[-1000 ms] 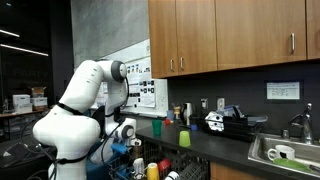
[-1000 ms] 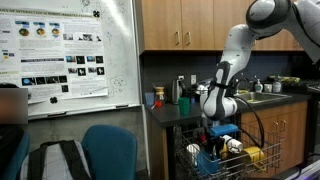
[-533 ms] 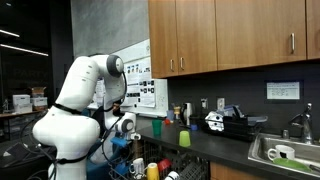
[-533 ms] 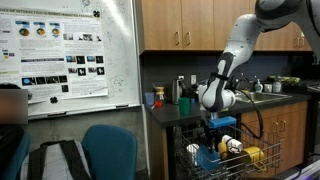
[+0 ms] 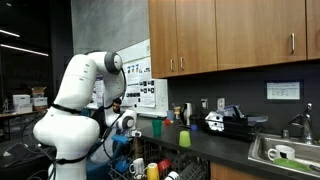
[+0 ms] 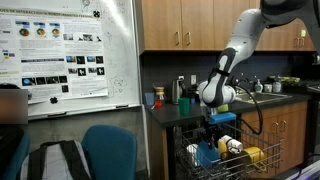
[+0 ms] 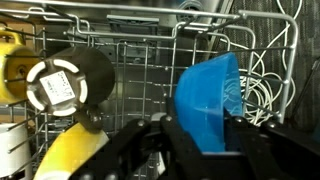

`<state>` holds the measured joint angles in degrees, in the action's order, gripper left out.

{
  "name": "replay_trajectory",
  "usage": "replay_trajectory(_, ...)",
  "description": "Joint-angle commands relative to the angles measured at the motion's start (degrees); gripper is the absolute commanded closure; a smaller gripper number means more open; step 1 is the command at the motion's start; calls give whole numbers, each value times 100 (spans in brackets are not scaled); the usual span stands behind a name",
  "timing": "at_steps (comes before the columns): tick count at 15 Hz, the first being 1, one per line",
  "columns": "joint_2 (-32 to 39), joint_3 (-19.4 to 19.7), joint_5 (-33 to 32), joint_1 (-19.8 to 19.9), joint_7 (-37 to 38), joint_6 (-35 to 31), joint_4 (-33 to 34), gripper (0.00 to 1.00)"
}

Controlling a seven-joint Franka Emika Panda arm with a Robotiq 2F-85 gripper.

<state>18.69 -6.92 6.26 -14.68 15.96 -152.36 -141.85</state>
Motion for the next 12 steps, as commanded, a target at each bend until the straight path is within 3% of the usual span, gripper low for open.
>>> replay_trajectory(1, -343, -109, 80, 171, -167, 165, -134, 88)
replay_trajectory(12, -210, -173, 699, 700, -668, 172, -107, 88)
